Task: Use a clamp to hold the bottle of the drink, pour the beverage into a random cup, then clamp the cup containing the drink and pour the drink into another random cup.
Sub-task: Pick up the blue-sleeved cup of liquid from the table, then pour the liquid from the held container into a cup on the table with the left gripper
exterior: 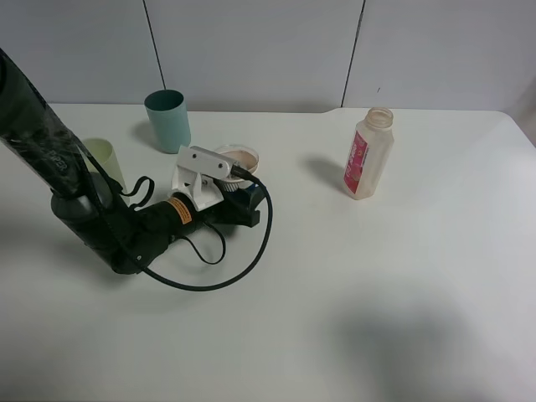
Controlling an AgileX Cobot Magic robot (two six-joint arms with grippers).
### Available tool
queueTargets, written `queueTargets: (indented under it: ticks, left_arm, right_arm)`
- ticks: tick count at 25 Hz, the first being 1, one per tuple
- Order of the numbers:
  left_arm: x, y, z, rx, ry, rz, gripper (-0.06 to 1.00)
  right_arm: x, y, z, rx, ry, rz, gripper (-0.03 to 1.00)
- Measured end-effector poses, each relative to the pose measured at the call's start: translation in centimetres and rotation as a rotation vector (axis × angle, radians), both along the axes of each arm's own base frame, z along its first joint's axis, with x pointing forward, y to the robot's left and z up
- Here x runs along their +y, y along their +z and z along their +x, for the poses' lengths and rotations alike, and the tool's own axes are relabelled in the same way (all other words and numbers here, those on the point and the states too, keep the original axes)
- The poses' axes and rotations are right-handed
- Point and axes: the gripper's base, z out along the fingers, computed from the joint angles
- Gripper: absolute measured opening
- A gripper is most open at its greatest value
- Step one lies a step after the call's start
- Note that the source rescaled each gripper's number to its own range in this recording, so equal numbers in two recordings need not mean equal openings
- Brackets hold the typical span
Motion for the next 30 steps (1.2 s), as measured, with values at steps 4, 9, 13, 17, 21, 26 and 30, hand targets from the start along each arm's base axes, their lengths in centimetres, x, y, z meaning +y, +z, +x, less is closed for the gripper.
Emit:
queueTargets:
  ticks: [4,9,13,17,21,26,30]
  left_arm:
    - [-0.2,0.7,0.0,0.037,-0.007,-0.053,0.01]
    - [-0.5,2.6,0.2,0.021,-0.012,-0.121,0.01]
    - [-0.7,4.2,0.3,-0.013,-0.024,-0.148,0.01]
    - [-0.7,5.3,0.4,-0.038,-0.026,-0.164,0.01]
    - [-0.8,6.9,0.4,-0.057,-0.027,-0.172,0.01]
    - [-0.7,8.2,0.3,-0.035,-0.022,-0.147,0.01]
    - [-0.5,9.3,0.3,-0.035,-0.011,-0.138,0.01]
  right_arm:
    - [0.0,0.0,0.0,0.0,0.0,0.0,1.0]
    - [0.0,0.0,0.0,0.0,0.0,0.0,1.0]
    - [0.0,0.0,0.0,0.0,0.0,0.0,1.0]
    - [0.0,0.0,0.0,0.0,0.0,0.0,1.0]
    - [0.0,0.0,0.0,0.0,0.0,0.0,1.0]
    - [0.0,0.0,0.0,0.0,0.0,0.0,1.0]
    - [0.0,0.0,0.0,0.0,0.0,0.001,1.0]
